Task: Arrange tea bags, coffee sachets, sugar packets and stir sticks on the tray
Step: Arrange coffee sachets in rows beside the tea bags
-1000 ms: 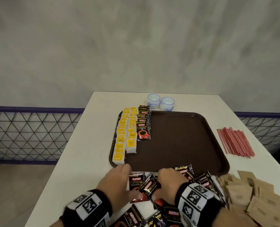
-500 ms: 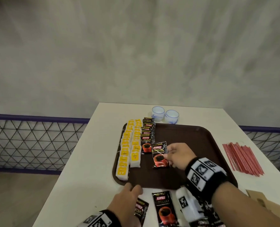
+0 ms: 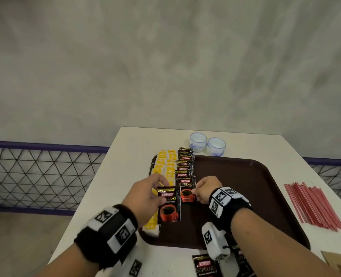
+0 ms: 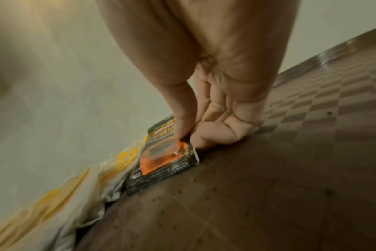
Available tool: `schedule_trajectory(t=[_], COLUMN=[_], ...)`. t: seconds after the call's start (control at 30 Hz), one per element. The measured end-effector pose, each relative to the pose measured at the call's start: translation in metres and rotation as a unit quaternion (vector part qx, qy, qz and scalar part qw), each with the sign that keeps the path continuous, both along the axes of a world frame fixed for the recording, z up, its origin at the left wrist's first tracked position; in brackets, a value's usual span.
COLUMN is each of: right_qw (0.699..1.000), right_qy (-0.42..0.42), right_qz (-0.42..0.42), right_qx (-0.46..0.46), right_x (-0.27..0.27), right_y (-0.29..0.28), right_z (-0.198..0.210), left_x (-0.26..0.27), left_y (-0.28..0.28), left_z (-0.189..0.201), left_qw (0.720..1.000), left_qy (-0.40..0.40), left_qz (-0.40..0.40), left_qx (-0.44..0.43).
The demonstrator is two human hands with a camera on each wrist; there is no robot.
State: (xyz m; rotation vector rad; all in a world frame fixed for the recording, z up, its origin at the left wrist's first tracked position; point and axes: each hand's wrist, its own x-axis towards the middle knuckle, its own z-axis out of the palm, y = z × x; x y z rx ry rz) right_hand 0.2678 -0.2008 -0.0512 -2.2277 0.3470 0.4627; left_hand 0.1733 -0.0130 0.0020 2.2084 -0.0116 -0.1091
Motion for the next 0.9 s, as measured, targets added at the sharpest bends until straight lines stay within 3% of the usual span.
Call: schedule_trajectory(t=[0.13,0.3,0.43,0.57,0.7,0.8,0.9], right_qw=[0.999,1.000,0.999,0.993,0.968,0.934,0.903], right_qy=[-0.020,-0.012,-0.017,-0.075,-0.084,-0.019,0.038], right_qz=[-0.044,-0.023,-0.016,0.095,0.203,0.290,0.324], right_qx=[0.010,0.012,0.046,-0.013,-0.119,-0.206,-0.279], right_x=[0.000,0.000,-0.014,-0.045,-0.100,-0.142,-0.164], right_y=[0.002,-0.009,-0.026,-0.044,-0.049,-0.043,-0.032], right_z=[-0.003,0.002,0.023,0.052,0.075,0.080,0.068], left_x=[0.032,0.058,0.070,0.079,0.079,0.075,0.070], left_y=[-0.028,-0.056,-0.065,-0.063,-0.058,-0.053,-0.055], left_z=[-0.015,-0.038,-0.047,-0.046,-0.042,-0.038,-0.033], left_qw=[0.999,0.988,0.982,0.975,0.978,0.973,0.954], left_qy=[-0.003,-0.007,0.000,-0.017,-0.019,-0.046,-0.045], left_qz=[-0.008,-0.042,-0.035,-0.043,-0.028,-0.054,-0.142], left_qx=[0.036,0.150,0.188,0.218,0.206,0.218,0.261])
